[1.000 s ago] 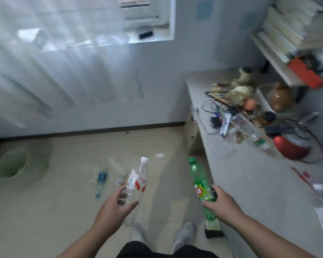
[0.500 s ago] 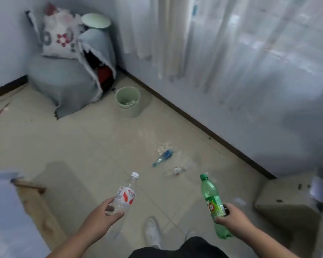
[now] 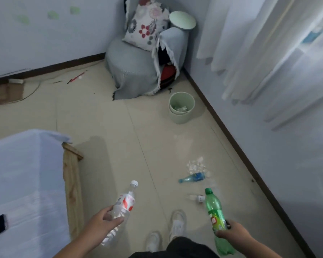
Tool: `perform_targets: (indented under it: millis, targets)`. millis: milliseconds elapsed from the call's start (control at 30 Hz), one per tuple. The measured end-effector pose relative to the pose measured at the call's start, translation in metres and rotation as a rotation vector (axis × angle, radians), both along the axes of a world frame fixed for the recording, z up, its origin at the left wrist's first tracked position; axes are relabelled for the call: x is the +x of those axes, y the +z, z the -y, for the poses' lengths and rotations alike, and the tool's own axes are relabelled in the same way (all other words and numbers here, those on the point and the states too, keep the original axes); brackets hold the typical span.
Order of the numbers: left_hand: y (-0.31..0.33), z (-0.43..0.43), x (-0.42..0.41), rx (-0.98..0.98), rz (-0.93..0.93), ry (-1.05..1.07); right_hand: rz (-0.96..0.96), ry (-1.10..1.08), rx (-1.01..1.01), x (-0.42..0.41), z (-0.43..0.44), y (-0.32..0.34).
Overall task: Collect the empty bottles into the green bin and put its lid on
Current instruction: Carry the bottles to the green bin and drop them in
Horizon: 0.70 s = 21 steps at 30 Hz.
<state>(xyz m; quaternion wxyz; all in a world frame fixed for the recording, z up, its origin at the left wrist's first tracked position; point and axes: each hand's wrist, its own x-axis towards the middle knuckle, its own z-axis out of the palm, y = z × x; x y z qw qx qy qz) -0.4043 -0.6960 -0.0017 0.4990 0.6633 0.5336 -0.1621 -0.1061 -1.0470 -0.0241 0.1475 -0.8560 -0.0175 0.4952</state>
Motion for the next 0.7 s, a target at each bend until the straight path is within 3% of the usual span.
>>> perform_targets:
  millis: [167,400,700]
  targets:
    - [0.004,-0.035,0.028,-0.016,-0.002,0.119,-0.017,0.166,0.060,0.083,-0.086,0.003]
    - [-0.008,-0.100,0.061,-0.073,-0.056,0.187,0.076,0.179,0.175,0.190,-0.240,0.018]
    - [-0.025,-0.271,0.176,-0.089,-0.042,0.087,0.063,-0.018,0.169,0.264,-0.358,0.018]
